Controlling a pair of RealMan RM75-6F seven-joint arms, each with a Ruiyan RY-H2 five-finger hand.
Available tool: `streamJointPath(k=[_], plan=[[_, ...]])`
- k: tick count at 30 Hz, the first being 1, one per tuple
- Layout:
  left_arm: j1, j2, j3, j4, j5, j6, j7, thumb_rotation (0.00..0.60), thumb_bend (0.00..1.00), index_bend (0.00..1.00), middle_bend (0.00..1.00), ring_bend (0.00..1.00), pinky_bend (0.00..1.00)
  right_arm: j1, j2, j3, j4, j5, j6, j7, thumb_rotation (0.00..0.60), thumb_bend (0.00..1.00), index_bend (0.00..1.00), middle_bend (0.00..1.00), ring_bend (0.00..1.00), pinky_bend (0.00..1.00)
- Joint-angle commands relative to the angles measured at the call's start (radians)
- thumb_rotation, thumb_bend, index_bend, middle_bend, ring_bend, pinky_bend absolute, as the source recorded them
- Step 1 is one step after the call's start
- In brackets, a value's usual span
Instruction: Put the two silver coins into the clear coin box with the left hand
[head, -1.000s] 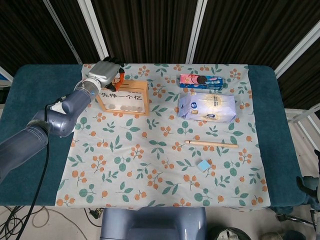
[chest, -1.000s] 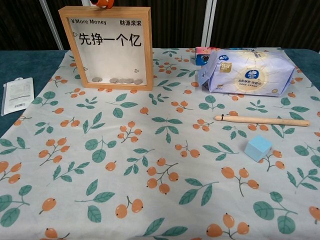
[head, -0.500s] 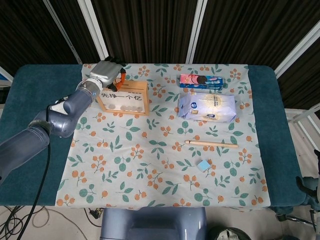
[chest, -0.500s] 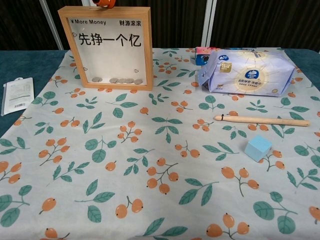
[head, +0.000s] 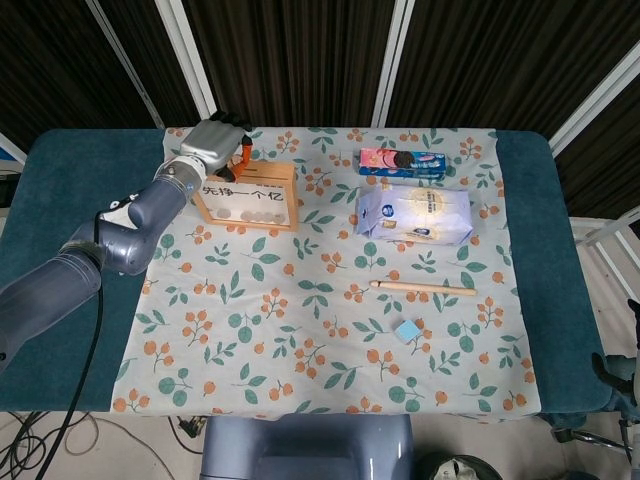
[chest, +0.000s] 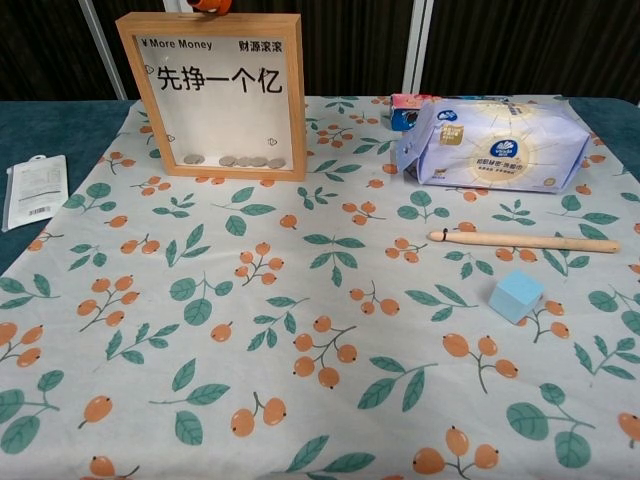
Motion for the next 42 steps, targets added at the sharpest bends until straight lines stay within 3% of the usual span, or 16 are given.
streamJointPath(k=[1,42], plan=[[-0.001,-0.001,0.003,-0.001,-0.005,0.002,0.005,0.600,0.47,0.53,0.12,0.00,0.00,0.000,0.001,0.000,-0.002,0.002,-0.001,-0.001,0.600,0.37,0.12,0.08,0.02,0.00],[-0.011,0.014,0.006,-0.035,-0.030,0.034,0.045,0.600,0.39,0.50,0.11,0.00,0.00,0.001,-0.001,0.001,-0.003,0.002,0.001,-0.004,0.600,0.37,0.12,0.08,0.03,0.00]])
